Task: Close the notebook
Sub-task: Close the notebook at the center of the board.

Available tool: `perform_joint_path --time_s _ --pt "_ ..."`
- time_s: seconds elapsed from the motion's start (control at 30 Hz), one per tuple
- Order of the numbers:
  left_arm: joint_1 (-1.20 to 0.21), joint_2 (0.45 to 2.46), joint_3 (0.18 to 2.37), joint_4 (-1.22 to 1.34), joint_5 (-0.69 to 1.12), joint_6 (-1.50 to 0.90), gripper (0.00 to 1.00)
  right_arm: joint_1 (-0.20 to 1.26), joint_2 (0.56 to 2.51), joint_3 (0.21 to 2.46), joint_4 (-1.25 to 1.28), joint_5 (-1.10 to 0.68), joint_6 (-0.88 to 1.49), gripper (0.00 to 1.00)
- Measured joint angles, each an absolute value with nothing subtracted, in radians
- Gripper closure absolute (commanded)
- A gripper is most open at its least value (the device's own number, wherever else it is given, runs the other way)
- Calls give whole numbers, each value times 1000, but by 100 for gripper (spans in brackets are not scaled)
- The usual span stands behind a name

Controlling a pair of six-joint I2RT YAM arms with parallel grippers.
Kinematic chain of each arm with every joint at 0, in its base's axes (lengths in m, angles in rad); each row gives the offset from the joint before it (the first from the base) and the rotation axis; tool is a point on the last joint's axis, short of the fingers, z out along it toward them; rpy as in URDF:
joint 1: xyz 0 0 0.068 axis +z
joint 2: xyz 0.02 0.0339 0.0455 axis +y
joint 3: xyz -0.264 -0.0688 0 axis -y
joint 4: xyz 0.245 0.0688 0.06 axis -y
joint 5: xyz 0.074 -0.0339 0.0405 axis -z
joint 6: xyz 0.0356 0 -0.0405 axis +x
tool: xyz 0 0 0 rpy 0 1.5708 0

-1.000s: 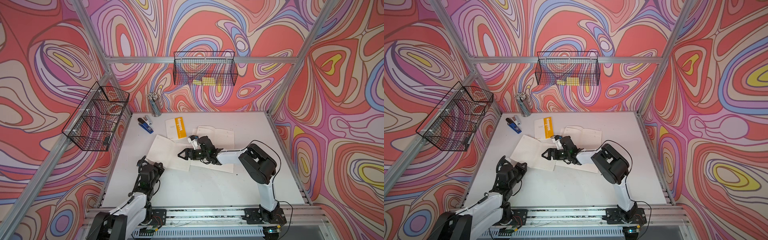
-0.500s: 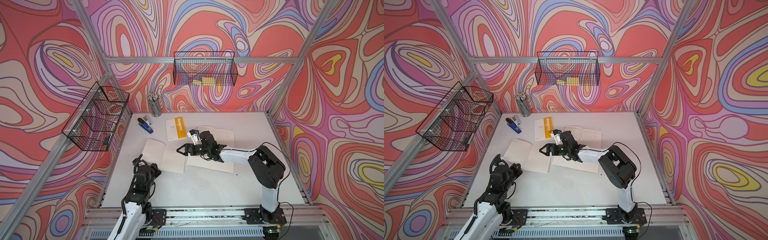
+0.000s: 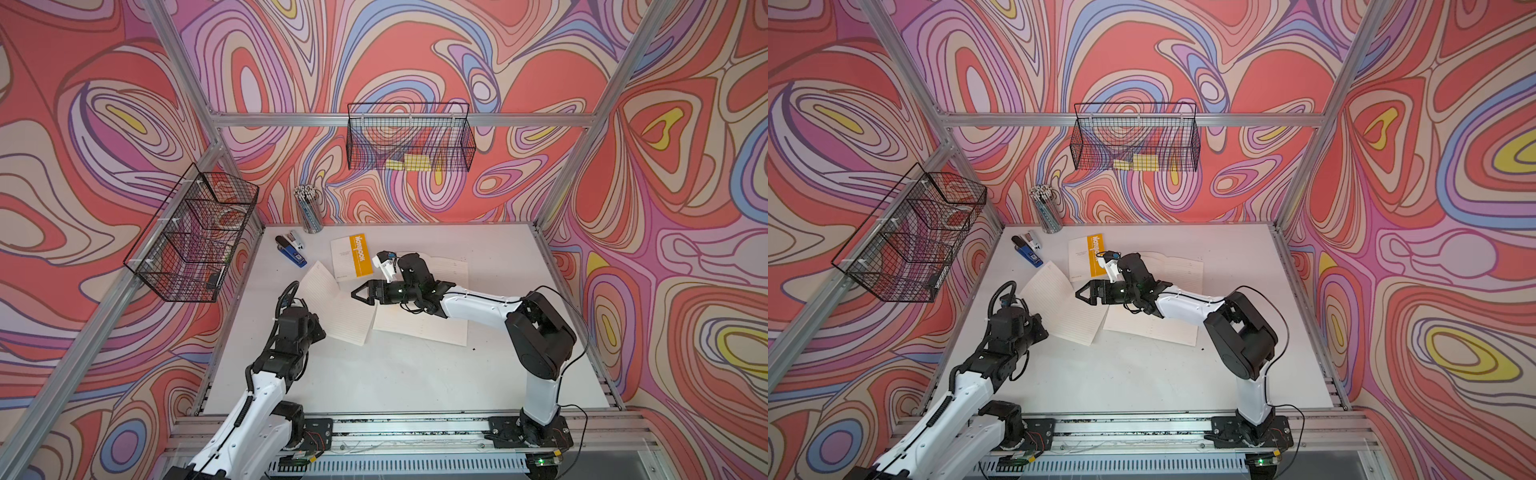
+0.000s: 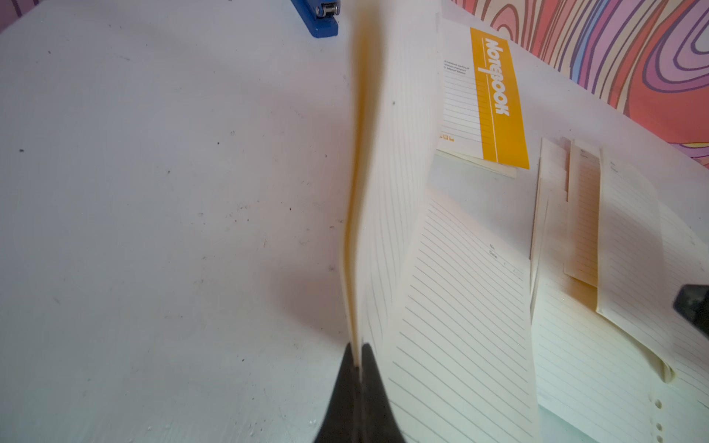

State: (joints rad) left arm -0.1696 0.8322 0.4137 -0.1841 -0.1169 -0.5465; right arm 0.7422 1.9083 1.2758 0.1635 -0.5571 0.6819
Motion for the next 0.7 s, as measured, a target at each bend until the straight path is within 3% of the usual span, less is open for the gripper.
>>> perform_joint_path --time_s 0.7 --pt "-579 1127 641 -257 -678 -314 100 695 1898 1271 158 -571 682 2"
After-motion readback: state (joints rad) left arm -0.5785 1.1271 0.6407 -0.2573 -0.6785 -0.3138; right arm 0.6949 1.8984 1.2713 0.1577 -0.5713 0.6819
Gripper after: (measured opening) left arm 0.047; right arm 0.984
